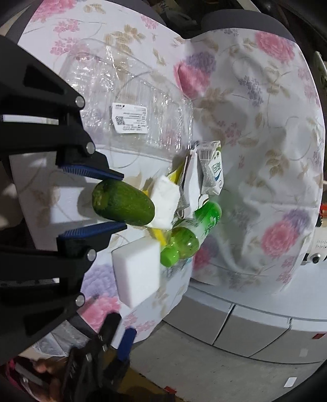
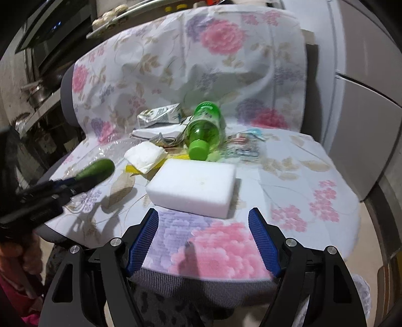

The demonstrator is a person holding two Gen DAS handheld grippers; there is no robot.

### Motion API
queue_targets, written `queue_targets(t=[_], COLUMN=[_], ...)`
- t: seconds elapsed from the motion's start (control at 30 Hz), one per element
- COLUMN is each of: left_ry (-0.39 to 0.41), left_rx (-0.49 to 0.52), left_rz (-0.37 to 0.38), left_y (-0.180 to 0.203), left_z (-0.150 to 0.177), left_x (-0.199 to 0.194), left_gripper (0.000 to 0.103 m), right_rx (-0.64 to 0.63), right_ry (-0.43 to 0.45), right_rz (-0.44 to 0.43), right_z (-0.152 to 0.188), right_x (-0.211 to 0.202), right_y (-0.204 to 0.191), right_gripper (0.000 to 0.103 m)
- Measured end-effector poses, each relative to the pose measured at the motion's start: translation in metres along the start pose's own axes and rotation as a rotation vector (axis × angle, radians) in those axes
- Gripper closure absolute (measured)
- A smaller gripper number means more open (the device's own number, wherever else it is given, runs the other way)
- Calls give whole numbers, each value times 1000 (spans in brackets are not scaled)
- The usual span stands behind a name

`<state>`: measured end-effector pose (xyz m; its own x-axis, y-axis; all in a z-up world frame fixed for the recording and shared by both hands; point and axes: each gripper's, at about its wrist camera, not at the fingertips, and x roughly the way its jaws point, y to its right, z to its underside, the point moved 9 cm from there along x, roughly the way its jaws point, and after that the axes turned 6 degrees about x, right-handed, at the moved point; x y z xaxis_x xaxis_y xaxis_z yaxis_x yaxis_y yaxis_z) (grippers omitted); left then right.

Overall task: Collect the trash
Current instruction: 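Grasp the white sponge with the right gripper while the left holds the cucumber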

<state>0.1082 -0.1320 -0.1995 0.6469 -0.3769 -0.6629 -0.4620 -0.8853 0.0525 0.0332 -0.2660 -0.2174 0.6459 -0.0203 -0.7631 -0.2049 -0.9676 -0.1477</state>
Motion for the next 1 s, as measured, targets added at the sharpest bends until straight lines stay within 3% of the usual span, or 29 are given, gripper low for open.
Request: queue_targets(t=[0.17, 0.27, 0.47, 0.57, 0.63, 0.7, 0.73, 0.87, 1.0], left_ry=[-15, -23, -19, -17, -18, -22, -25, -32, -39], left_rx=[-18, -27, -43, -46, -52, -61, -64, -62, -58], left_rz=[7, 4, -2, -9, -11, -10, -7, 0, 3], left_y=[-5, -8, -11, -15, -17, -19, -19, -17, -15], left_z=[1, 1, -1, -1, 0, 1, 2, 3, 2], left_x=[4, 8, 8, 5, 3, 3, 3, 5, 9], left_gripper=[71, 71, 71, 71, 71, 71, 71, 71, 71], right_rx=[-70, -33, -140, -209, -239, -248, -246, -236, -220], right_ry=[-19, -115, -163, -147, -97, -52, -39, -42, -77], right_rz=[44, -41, -216, -222, -168, -120, -104, -91, -168], right_z=[-8, 3, 22, 23, 17, 9, 5, -3, -12], right_x=[25, 41, 34, 22, 15, 12, 13, 22, 47], right_y=[10, 11, -45, -63, -62, -56, -52, -37, -23], right_gripper=[29, 35, 47, 47, 44, 24, 22, 17, 16])
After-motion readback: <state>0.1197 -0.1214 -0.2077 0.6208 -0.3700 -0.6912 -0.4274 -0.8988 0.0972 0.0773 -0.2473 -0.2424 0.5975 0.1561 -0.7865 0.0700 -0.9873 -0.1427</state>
